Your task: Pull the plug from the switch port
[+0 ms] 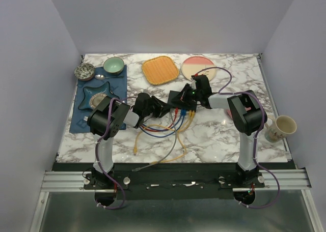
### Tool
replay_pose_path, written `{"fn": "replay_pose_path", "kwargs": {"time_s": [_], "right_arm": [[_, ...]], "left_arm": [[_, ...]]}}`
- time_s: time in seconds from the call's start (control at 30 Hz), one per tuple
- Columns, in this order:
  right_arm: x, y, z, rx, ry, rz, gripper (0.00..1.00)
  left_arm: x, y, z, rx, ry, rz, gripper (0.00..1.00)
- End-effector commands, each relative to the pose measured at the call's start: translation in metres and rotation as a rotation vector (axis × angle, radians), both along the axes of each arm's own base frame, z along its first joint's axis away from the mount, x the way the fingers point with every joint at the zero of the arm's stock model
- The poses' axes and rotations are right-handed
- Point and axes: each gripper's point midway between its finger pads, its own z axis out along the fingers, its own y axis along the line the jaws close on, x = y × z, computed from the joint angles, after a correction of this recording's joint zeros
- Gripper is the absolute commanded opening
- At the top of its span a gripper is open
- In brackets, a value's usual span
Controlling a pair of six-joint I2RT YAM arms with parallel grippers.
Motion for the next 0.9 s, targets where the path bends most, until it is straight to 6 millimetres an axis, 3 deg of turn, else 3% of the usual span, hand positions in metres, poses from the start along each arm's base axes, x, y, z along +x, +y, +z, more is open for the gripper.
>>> {"fn": "replay_pose_path", "kwargs": {"time_s": [0.0,0.27,0.63,0.87], "right_arm": [[-0.006,-0.013,-0.03,-0.083,0.072,-0.03,0.01],[-0.006,-0.013,-0.031,-0.083,0.077,-0.031,0.01],[-0.009,-0.013,-0.033,-0.076,0.083,-0.03,0.01],[-0.01,-0.014,-0.032,-0.079,0.079,-0.029,0.01]], "left_arm": [[-0.036,0.006,-0.039,0.115,0.144,-0.062,0.44],[-0.042,0.026,-0.043,0.249,0.172,-0.045,0.5],[-0.027,0.009,-0.041,0.12,0.145,-0.028,0.49],[-0.018,0.009,-0.042,0.091,0.142,0.003,0.45]]}}
